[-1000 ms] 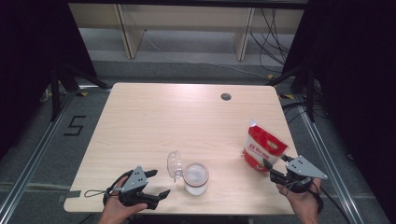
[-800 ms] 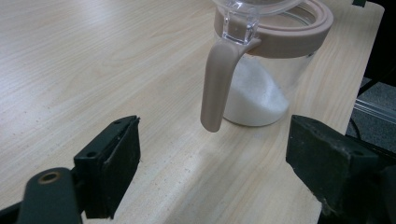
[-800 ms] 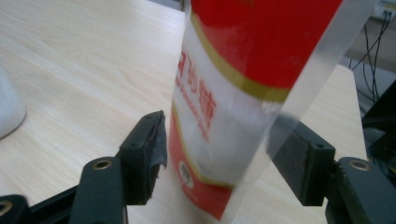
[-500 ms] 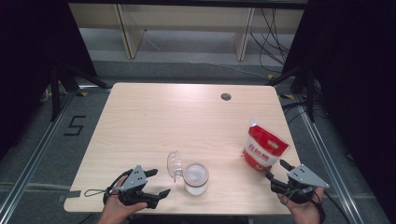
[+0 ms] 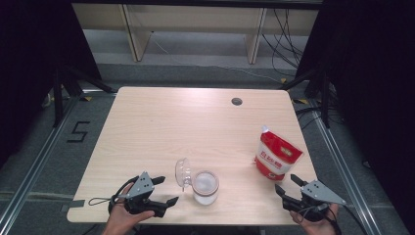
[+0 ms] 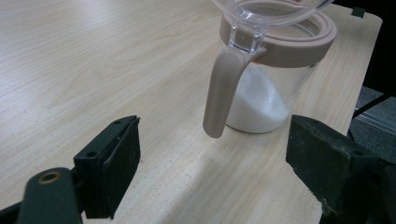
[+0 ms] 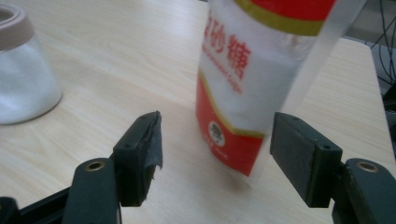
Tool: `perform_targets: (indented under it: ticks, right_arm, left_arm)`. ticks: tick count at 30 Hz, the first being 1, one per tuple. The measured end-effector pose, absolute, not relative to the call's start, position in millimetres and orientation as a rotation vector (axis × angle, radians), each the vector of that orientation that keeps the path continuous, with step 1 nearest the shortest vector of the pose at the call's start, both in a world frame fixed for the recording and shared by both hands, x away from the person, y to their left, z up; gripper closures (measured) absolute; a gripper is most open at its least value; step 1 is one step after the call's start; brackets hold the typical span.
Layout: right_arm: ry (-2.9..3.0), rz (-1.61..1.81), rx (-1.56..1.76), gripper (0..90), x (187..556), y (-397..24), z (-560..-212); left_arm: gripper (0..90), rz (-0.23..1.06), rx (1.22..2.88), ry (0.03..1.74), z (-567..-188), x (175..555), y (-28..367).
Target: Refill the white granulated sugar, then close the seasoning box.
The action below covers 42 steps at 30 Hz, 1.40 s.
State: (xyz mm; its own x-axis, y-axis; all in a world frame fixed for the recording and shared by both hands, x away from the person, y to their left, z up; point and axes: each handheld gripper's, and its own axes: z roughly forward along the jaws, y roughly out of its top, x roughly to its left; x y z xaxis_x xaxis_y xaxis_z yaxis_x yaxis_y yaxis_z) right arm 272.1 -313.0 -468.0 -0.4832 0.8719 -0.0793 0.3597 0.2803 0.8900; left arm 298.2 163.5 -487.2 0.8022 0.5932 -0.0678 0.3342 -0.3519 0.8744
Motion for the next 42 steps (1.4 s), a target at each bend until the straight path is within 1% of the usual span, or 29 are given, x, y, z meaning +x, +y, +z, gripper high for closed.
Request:
perform_targets:
  ticks: [1,3,4,12,14,15,28,30,31,32,33,37,40,41,42]
  right_arm:
    - [1.978,1.157,1.093,34.6,271,-312,-468]
    - [1.987,1.164,1.132,34.2,268,-310,-468]
    - [2.017,1.167,1.095,33.8,268,-310,-469]
    - [2.042,1.178,1.119,33.3,256,-306,-471]
    - [2.058,1.183,1.108,33.1,255,-305,-472]
    - [2.054,1.167,1.159,33.1,252,-302,-472]
    - [2.108,1.144,1.039,32.9,255,-291,-476]
    - [2.118,1.132,1.102,32.9,251,-289,-476]
    - [2.108,1.12,1.031,32.9,255,-292,-477]
    - [2.108,1.12,1.031,32.9,255,-292,-477]
    - [2.106,1.107,1.017,32.8,255,-293,-477]
    - [2.104,1.109,1.01,32.9,254,-292,-477]
    - [2.117,1.111,1.016,32.9,255,-291,-478]
    - [2.128,1.102,1.023,32.9,255,-291,-478]
    - [2.126,1.095,1.002,32.9,256,-291,-478]
  left_arm:
    - [17.5,0.314,1.975,0.728,-488,298,164]
    - [17.5,0.299,1.954,0.729,-488,297,163]
    - [17.5,0.306,1.953,0.732,-487,296,163]
    - [17.5,0.305,1.961,0.716,-485,297,164]
    - [17.5,0.284,1.942,0.742,-485,296,163]
    - [17.5,0.294,1.949,0.744,-484,296,163]
    - [17.7,0.301,1.942,0.741,-479,296,163]
    - [18.2,0.305,1.942,0.742,-477,295,162]
    - [20.0,0.298,1.94,0.728,-476,295,161]
    - [21.2,0.298,1.94,0.728,-476,295,161]
    - [21.7,0.316,1.952,0.694,-474,297,161]
    - [23.9,0.309,1.938,0.704,-471,297,161]
    - [33.2,0.32,1.942,0.707,-468,296,161]
    - [42.1,0.319,1.936,0.702,-466,295,161]
    - [45.9,0.338,1.927,0.686,-464,294,161]
